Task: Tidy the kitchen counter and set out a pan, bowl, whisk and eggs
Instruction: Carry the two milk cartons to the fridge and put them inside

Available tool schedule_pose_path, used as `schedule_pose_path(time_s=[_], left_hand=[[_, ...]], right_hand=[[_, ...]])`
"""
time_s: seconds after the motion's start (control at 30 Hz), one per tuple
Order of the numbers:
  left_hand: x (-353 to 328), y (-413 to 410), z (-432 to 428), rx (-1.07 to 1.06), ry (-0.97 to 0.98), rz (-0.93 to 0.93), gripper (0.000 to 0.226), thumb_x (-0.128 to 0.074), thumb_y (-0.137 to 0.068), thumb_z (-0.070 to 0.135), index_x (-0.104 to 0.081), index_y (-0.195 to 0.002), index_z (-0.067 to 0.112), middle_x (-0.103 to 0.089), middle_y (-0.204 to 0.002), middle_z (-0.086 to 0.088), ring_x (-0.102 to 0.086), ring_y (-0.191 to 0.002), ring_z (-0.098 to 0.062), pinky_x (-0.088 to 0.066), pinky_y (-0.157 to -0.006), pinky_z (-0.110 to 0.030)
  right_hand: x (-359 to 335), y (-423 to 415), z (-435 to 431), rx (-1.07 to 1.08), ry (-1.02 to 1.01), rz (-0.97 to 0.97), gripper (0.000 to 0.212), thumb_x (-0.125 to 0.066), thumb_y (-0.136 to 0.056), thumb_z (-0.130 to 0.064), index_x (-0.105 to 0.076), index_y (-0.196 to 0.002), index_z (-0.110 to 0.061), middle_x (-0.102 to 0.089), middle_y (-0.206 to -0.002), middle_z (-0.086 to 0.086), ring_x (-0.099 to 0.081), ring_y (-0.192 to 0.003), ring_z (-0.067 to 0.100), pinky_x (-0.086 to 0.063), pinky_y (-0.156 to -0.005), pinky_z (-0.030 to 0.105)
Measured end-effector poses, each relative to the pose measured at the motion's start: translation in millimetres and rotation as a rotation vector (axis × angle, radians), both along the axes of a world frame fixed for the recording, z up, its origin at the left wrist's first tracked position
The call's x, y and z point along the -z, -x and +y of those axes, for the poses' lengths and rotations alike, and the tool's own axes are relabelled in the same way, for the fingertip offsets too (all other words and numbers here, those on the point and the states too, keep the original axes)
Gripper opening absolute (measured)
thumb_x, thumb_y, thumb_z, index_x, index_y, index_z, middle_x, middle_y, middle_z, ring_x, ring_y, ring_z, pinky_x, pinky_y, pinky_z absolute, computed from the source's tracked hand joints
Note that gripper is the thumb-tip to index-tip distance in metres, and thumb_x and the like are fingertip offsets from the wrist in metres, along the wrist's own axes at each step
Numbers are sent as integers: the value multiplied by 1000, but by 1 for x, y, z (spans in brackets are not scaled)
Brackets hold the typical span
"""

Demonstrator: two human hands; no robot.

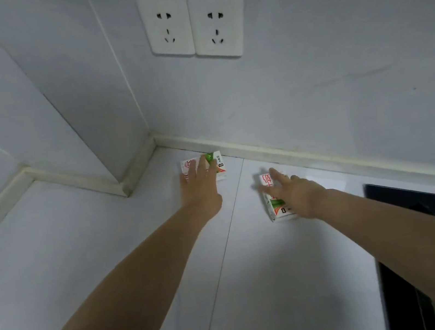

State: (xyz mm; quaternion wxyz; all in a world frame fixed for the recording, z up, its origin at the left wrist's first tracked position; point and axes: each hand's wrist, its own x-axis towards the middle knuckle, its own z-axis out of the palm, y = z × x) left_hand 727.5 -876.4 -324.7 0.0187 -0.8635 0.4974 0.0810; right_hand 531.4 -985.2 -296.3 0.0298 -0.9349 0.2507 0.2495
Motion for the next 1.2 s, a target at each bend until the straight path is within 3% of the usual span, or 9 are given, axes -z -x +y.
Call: schedule_pose_path(time_s=[0.17,0.37,0.47,0.6,0.73,0.87,1.0,1.1,1.2], left_hand=[[4,-36,-28,-140,17,151,91,-67,-79,15,-9,-149,19,-21,-152,-4,-13,-143,-28,-21,-112,-51],[6,-46,-34,-66,10,218,73,-80,-70,28,-44,-131,13,-42,-125,-10,-41,-117,-27,-44,-95,-37],[6,-32,-32,-45,-33,295,76,-82,-63,42,-45,-123,12,-46,-122,-8,-46,-113,-25,-43,-90,-36],[5,-2,-22,-68,-51,387,60,-76,-70,37,-42,-115,17,-56,-115,-1,-57,-102,-21,-46,-76,-31],[5,23,-10,-120,-40,566,54,-75,-71,36,-42,-110,19,-61,-108,1,-61,-95,-19,-48,-70,-28],[-2,43,-1,-286,53,1004,48,-71,-78,30,-48,-116,13,-63,-105,-1,-63,-90,-17,-50,-66,-28],[-24,68,10,-339,92,1479,24,-60,-91,22,-52,-111,11,-68,-95,-5,-67,-82,-17,-55,-77,-36],[-36,88,16,-284,54,1641,32,-55,-93,30,-52,-122,14,-69,-97,-2,-67,-78,-12,-53,-64,-28],[-42,116,19,-248,35,1767,33,-52,-90,41,-57,-116,21,-67,-97,-1,-63,-87,-16,-50,-73,-29]], right_hand=[[3,-9,-9,-76,97,60,86,-57,-88,-10,-4,-150,-36,-16,-149,14,-48,-118,30,-48,-86,38],[1,1,-17,-173,261,77,83,-75,-70,-48,-34,-138,-24,-34,-137,10,-37,-122,27,-36,-99,37],[4,14,-15,-38,107,47,88,-73,-66,-57,-38,-135,-15,-29,-148,10,-35,-130,25,-32,-106,33],[8,36,-3,216,-45,-44,75,-68,-69,-61,-42,-123,-16,-54,-118,4,-50,-107,21,-40,-82,29],[12,50,11,358,-106,-57,67,-62,-73,-63,-45,-120,-19,-57,-110,2,-52,-99,20,-42,-79,29],[13,64,20,804,-441,-318,50,-65,-79,-54,-56,-104,-12,-66,-99,1,-61,-88,18,-49,-75,28],[2,90,34,1205,-1032,-740,48,-57,-89,-46,-63,-116,-7,-72,-101,9,-68,-96,26,-52,-92,42],[-13,107,46,1279,-1356,-987,35,-48,-94,-43,-62,-109,-14,-72,-92,6,-67,-90,24,-51,-78,36],[-23,131,57,1276,-1427,-1126,49,-53,-82,-55,-55,-116,-20,-66,-90,8,-65,-81,24,-48,-72,35]])
